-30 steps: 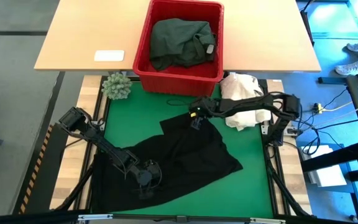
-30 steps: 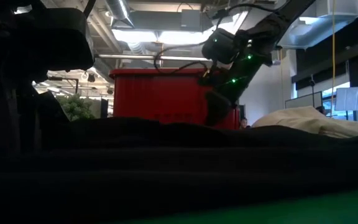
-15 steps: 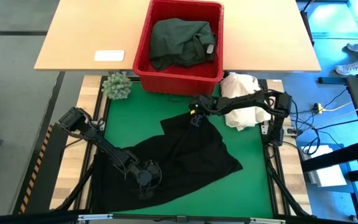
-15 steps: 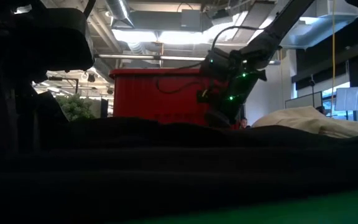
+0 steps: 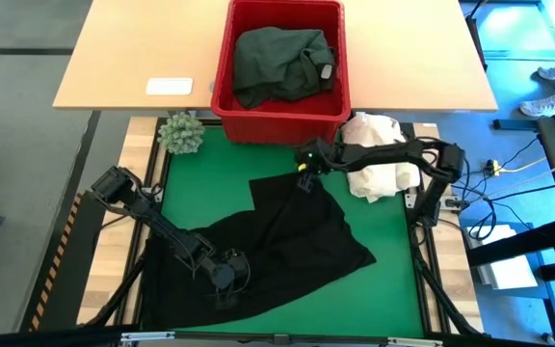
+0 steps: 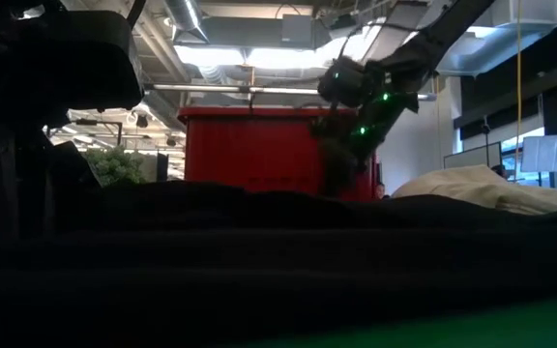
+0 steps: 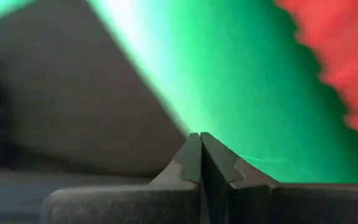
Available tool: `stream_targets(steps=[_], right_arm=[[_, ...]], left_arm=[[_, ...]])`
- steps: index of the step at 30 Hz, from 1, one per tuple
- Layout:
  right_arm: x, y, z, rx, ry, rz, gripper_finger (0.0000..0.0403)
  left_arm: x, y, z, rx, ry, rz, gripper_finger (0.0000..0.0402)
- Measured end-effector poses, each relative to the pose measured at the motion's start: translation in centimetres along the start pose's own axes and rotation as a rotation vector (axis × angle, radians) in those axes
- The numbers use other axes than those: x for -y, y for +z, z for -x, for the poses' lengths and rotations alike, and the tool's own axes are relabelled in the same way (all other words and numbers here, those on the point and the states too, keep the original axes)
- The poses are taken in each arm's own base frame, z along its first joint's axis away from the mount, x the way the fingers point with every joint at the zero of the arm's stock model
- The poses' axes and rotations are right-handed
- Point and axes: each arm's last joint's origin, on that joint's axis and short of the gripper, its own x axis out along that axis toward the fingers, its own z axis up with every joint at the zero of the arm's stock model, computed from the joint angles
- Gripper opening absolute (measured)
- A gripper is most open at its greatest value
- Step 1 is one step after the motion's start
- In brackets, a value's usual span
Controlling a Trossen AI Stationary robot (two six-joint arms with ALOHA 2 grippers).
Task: Fold laundry
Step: Fold the black shirt
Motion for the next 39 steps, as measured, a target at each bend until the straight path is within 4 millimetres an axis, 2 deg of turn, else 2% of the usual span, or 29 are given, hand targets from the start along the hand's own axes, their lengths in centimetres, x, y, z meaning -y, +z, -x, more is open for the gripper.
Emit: stream_targets(steps=[5,9,13,18,23,27,35,39], right_arm=[[-2.3,0.8,2.4,0.050,0.127,0.069,0.0001],[-4.5,0.5,5.1,0.020,0.213,0.173,0.0001],[-7.9,-0.9,8.2,-0.047,0.253,0.328,0.0001],[-12.3,-4.6,11.0,-0.064,0.217,0.520,0.0001],[-15.0,-9.0,11.3,-0.074,0.291,0.568,0.0001],[-16.1,-11.7,11.3,-0.125,0.318,0.598,0.0009],[-17.4,-12.2,12.2,-0.100,0.309,0.604,0.0079],[-17.5,-12.1,12.2,-0.090,0.312,0.598,0.0105]], left_arm=[[0.0,0.0,0.0,0.001,0.000,0.006,0.0095],[0.0,0.0,0.0,0.003,0.002,0.007,0.0095],[0.0,0.0,0.0,0.006,0.005,0.007,0.0095],[-0.1,0.1,0.0,0.023,0.018,0.008,0.0095],[-0.1,0.3,0.1,0.033,0.016,0.010,0.0095],[0.0,0.7,0.7,0.049,0.013,-0.003,0.0095],[0.9,2.8,3.4,0.158,-0.032,-0.090,0.0095],[0.7,4.0,5.3,0.245,0.035,-0.138,0.0095]])
